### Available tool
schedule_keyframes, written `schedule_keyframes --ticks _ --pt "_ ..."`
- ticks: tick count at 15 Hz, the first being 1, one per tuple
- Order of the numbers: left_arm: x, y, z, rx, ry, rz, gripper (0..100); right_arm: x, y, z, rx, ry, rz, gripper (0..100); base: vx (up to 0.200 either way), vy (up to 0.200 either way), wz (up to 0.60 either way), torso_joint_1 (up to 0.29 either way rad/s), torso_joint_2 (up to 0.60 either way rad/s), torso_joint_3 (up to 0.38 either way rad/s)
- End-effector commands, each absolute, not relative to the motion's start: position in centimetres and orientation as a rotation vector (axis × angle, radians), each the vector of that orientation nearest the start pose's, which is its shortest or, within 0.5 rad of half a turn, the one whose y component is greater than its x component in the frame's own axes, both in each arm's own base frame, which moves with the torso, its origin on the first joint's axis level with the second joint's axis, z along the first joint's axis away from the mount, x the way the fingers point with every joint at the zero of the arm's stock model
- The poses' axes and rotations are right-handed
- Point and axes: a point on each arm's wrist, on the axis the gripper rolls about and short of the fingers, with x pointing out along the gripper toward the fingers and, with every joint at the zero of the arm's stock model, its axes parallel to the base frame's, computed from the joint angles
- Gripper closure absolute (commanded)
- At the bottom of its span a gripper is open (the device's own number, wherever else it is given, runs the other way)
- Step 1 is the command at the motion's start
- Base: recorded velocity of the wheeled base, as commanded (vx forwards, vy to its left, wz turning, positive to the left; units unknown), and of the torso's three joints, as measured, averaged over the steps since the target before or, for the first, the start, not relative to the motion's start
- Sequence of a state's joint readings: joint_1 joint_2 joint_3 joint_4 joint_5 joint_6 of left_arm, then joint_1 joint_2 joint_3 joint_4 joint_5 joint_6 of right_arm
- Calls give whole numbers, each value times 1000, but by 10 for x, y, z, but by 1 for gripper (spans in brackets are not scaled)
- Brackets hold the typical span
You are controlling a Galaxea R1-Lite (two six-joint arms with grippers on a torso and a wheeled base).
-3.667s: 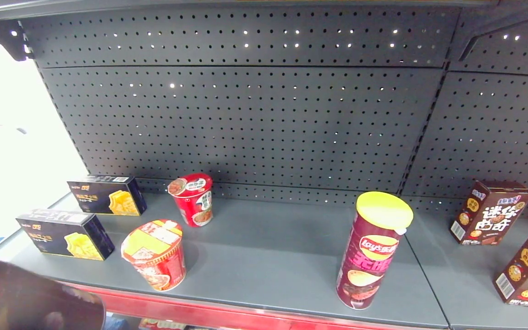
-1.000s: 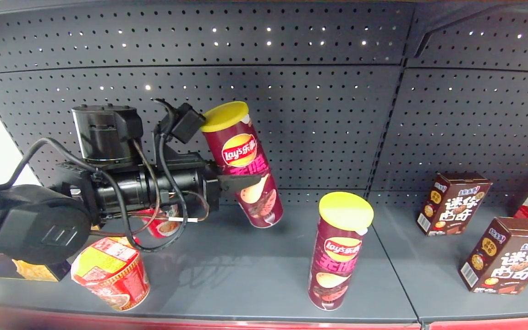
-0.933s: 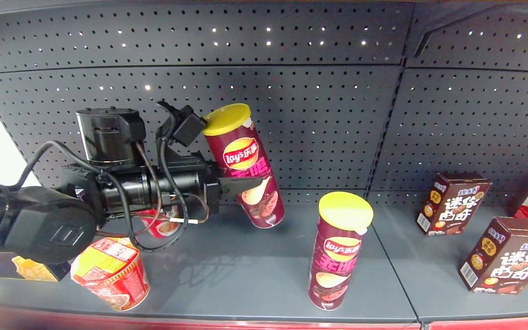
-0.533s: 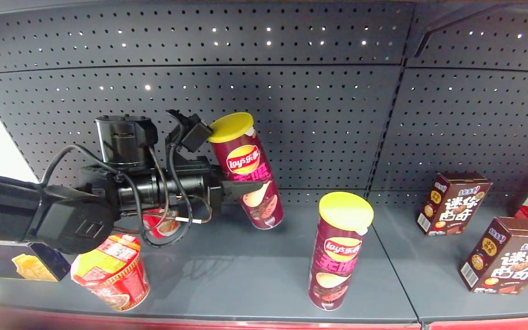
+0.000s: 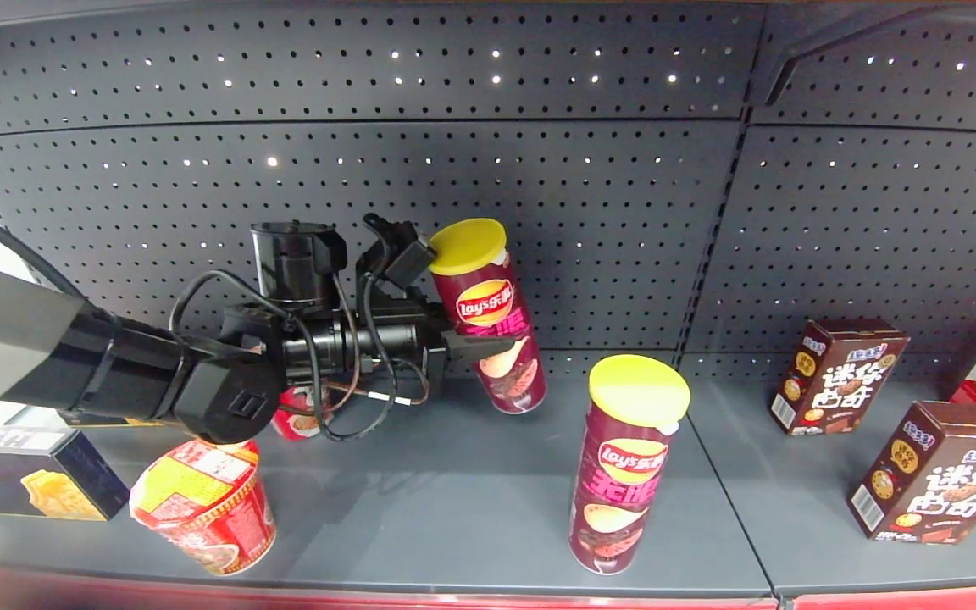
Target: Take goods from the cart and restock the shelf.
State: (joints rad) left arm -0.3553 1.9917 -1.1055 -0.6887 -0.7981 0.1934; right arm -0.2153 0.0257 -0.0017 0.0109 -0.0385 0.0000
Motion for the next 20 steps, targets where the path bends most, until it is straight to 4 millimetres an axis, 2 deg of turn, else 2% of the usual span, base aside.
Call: schedule_keyframes --ticks 1,11,20 --pt "360 -151 159 121 111 -1166 100 -21 4 75 3 35 -255 0 0 0 0 0 0 0" --pt "365 -151 139 113 200 -1167 100 -21 4 75 3 35 -253 0 0 0 0 0 0 0" --pt "368 -155 147 188 319 -1204 100 -21 4 75 3 37 -253 0 0 0 0 0 0 0"
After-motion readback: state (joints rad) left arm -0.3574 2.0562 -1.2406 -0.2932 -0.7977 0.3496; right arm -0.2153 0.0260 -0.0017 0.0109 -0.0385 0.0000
